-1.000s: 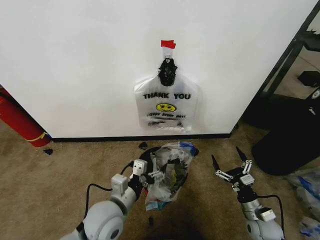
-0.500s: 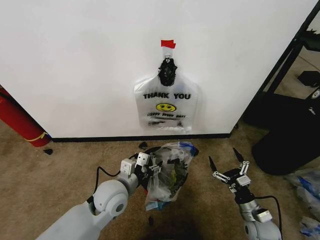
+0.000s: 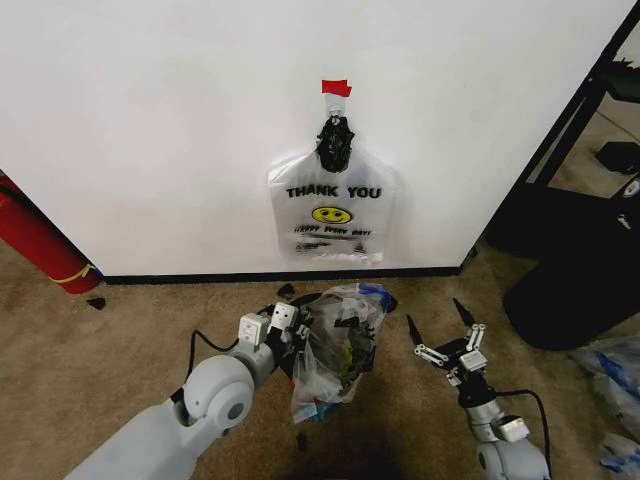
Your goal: Pick up the garbage bag from the wall and place it over the trash bin.
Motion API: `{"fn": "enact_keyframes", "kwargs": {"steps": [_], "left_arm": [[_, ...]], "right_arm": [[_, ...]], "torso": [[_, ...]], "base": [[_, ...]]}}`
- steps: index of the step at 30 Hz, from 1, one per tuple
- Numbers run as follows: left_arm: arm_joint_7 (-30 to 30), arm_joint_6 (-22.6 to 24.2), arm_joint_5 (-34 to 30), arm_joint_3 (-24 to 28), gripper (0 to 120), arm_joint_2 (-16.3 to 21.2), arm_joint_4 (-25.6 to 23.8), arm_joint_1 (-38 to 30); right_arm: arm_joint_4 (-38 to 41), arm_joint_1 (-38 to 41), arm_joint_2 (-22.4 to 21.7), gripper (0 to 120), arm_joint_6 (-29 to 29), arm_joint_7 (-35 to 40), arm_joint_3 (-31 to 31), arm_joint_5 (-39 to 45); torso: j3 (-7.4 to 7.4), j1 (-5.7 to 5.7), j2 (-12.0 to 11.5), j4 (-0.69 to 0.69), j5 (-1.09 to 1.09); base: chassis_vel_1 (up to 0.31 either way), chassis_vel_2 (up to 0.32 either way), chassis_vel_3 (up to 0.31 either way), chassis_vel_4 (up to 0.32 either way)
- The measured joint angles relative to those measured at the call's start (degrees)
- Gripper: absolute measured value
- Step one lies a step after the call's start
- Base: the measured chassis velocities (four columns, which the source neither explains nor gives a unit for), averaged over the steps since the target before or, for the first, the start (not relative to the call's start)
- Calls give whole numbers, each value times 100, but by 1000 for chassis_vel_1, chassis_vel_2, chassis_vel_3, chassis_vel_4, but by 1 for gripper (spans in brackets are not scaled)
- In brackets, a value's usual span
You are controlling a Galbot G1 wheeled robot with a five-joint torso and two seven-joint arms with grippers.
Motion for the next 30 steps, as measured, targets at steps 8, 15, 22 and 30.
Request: {"fn": "enact_keyframes", "kwargs": {"steps": [8,15,22,30], "left_arm": [[60,-411,424,-440,0,-127,-285,612],[158,-574,653,-434,0,-239,-271,811],[203,-610,722,-266,0,-251,-260,726],[189,-596,769,-191,0,-248,-296,693]], "right_arm": [[-37,73,-224,100,-861,107,-786,476],[433,88,-374,100,-1882,717,-1296,576],[940,105,-516,97,-3040,1374,-1586,770],[1351,225,-671,70,-4317,1709,-1719,1402]], "torso": [[-1,-1,0,1,0],[-1,-1,0,-2,0],[-1,-1,0,-1,0],[0,-1,0,0,1]], "base": [[0,0,0,0],[0,0,0,0],[0,0,0,0],[0,0,0,0]]}}
